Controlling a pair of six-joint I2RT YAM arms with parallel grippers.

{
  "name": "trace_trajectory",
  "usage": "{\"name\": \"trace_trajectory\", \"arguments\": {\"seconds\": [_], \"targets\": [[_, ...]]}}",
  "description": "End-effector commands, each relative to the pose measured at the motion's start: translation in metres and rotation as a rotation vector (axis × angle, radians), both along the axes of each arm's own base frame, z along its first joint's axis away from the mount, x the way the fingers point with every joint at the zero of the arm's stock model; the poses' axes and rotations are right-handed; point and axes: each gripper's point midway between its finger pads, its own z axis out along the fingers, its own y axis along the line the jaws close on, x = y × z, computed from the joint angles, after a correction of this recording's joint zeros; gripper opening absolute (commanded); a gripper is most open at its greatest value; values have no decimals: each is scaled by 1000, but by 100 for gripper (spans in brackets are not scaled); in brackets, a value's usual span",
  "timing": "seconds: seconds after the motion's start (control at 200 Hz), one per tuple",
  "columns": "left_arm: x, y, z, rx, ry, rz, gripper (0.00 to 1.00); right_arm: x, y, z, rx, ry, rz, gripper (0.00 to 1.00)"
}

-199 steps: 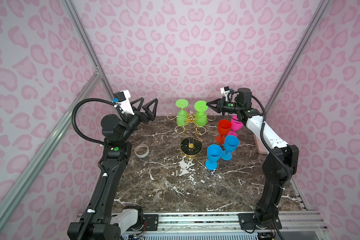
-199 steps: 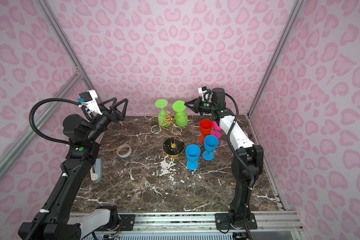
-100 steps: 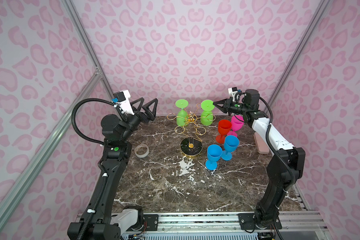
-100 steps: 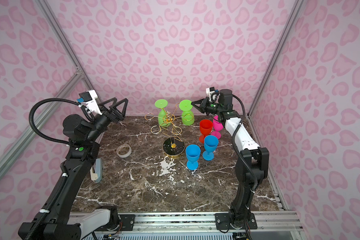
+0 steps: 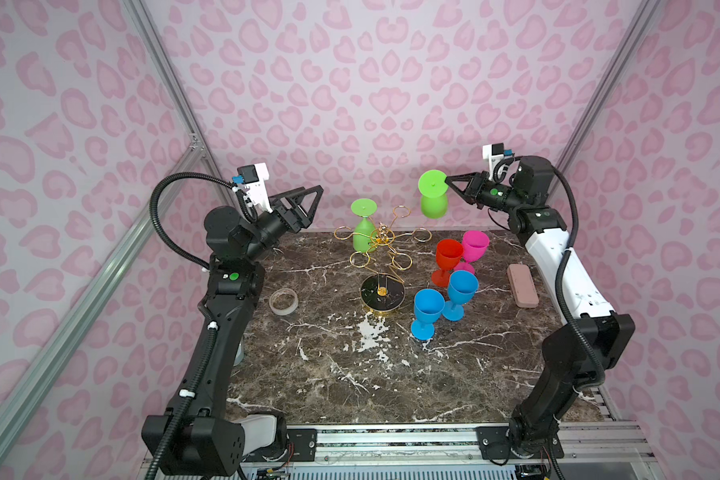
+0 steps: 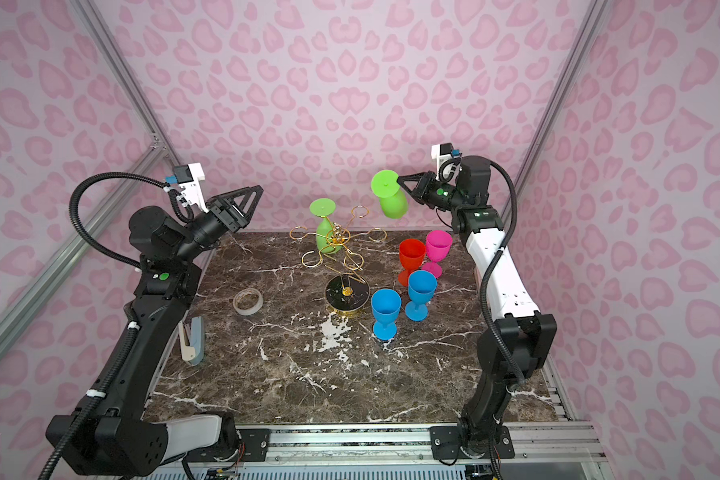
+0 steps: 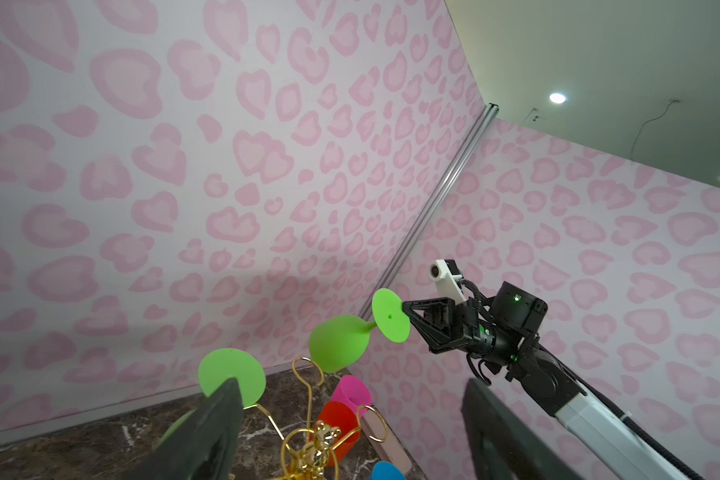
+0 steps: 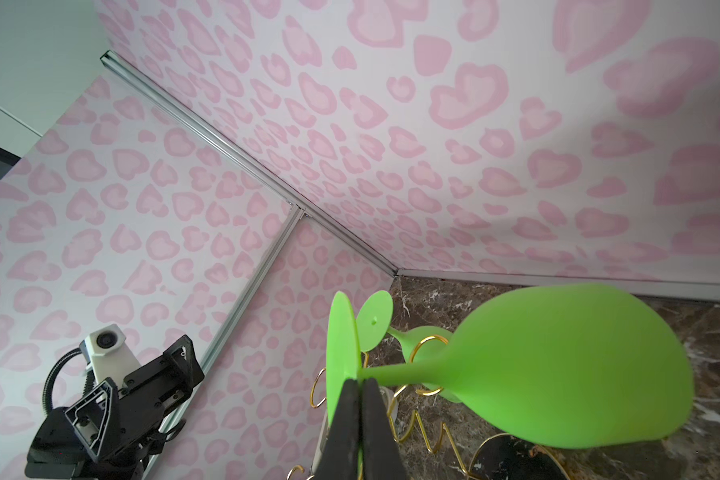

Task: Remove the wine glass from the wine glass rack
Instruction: 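Raise the green glass toward the left gripper while the left gripper reaches to meet it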

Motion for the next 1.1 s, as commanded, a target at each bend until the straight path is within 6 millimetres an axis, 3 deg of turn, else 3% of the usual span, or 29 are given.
{"name": "trace_trajectory", "arguments": {"seconds": [0.0, 0.215, 0.45, 0.735, 1.1], "targets": [[-11, -20, 10, -26, 33, -184, 79, -13, 4, 11, -109, -86, -16, 0], [-22, -49, 14, 1, 56, -380, 74, -56, 43, 46, -210, -231, 45, 0], [-29, -79, 9, 29, 72, -518, 68, -85, 82, 72, -212, -306, 115, 0], [-26, -96, 9, 33, 66, -564, 64, -106, 114, 76, -216, -328, 182, 0], [-24, -117, 7, 37, 67, -619, 59, -118, 138, 78, -198, -341, 227, 0]]}}
